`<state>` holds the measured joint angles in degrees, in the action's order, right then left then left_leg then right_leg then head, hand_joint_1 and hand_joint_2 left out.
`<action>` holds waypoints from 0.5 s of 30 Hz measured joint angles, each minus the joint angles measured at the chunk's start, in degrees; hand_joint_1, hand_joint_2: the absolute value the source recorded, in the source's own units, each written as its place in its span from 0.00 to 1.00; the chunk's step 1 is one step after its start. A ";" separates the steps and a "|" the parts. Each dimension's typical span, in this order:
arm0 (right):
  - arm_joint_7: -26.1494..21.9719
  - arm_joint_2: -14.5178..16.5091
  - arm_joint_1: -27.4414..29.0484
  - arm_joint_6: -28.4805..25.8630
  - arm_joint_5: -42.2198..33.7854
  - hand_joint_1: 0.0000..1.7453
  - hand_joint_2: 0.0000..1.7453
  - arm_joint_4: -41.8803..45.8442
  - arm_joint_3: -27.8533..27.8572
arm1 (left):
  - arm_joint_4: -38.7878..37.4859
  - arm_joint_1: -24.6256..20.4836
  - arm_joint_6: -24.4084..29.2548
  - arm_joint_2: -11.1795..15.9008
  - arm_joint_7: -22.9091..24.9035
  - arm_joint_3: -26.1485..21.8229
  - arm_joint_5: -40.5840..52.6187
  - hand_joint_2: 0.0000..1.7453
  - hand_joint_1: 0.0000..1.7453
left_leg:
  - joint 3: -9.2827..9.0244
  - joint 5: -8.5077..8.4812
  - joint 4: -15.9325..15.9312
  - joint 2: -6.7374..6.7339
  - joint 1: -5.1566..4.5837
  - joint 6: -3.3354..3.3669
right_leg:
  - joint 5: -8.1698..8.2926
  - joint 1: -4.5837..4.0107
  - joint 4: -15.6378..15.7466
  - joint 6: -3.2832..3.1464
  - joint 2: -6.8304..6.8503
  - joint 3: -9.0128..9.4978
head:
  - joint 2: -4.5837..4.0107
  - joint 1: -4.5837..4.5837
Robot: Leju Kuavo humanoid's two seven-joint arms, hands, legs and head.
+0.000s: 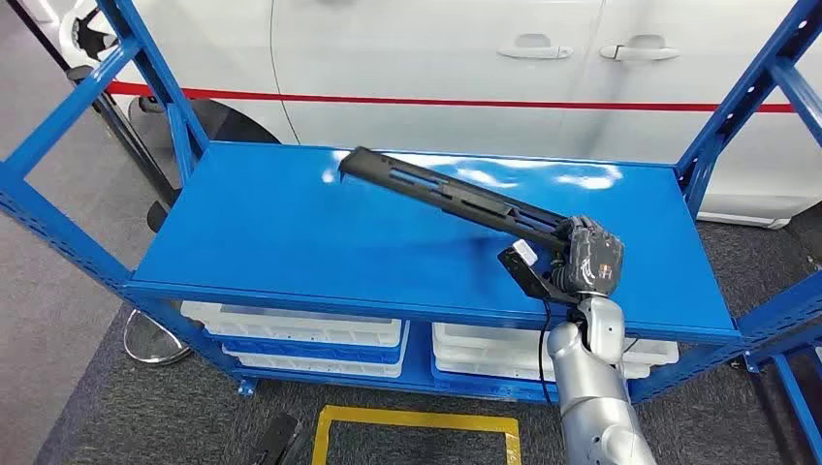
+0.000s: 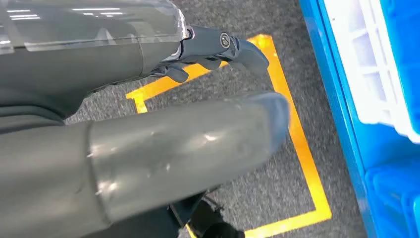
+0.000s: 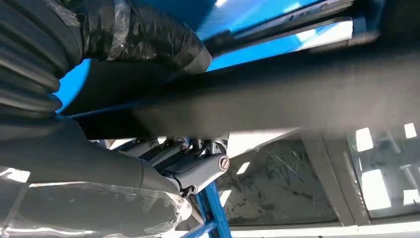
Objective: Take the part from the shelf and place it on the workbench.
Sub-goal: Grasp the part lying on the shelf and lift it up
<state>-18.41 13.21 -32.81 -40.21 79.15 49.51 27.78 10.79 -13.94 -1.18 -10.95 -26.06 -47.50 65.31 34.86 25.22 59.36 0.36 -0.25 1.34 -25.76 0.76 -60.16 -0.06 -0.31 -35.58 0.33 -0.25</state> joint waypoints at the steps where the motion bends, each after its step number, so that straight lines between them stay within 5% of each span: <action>1: -0.30 0.02 -0.01 0.00 -0.17 1.00 1.00 0.07 0.00 | 0.00 0.00 0.12 0.00 0.07 -0.09 -0.24 0.00 0.00 | -0.02 -0.02 -0.07 0.02 -0.05 0.09 | 0.06 0.04 0.14 0.17 0.00 0.07 | 0.00 -0.01; 4: -2.39 0.17 -0.19 0.01 -1.77 1.00 1.00 0.60 0.00 | 0.01 -0.13 0.61 -0.06 0.36 -0.73 -1.33 0.00 0.00 | -0.67 -0.66 -1.37 -0.07 0.26 0.74 | -0.48 -0.02 -0.27 0.93 0.05 0.11 | 0.00 0.01; 8: -9.98 1.17 -0.72 0.03 -8.56 1.00 1.00 2.82 0.00 | 0.01 -0.16 1.54 -0.19 0.86 -1.67 -2.31 0.00 0.00 | -1.02 -1.09 -2.20 -0.17 0.45 1.44 | -6.34 0.04 -11.97 1.44 0.13 -5.61 | 0.00 0.02; 10: -13.57 2.24 -0.59 0.03 -11.41 1.00 1.00 5.58 -0.07 | 0.01 0.18 2.25 -0.28 1.17 -2.06 -2.53 0.00 0.00 | -1.01 -0.90 -1.97 -0.14 0.43 1.42 | -6.05 0.15 -14.29 1.65 0.16 -6.96 | 0.00 0.04; 13: -14.66 3.92 0.25 0.04 -13.78 1.00 1.00 12.36 -2.53 | 0.01 0.70 3.13 -0.44 1.15 -2.49 -2.66 0.00 0.00 | -0.85 -0.04 -0.78 0.02 0.44 0.79 | -0.92 0.41 -5.56 1.79 0.26 -2.81 | 0.00 0.05; 15: -13.66 4.72 1.39 0.05 -14.13 1.00 1.00 17.21 -6.33 | 0.01 0.99 3.39 -0.48 0.73 -2.64 -2.74 0.00 0.00 | -0.42 0.55 0.17 0.08 0.26 0.16 | 0.16 0.37 -1.33 1.36 0.16 -0.92 | 0.00 0.02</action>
<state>-32.08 17.93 -31.41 -40.16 65.02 66.72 21.45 10.80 -12.95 2.21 -11.43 -25.33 -50.14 62.57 34.44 25.78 59.53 0.43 0.01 1.50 -25.60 1.14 -61.49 1.30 -0.15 -36.50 0.33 -0.23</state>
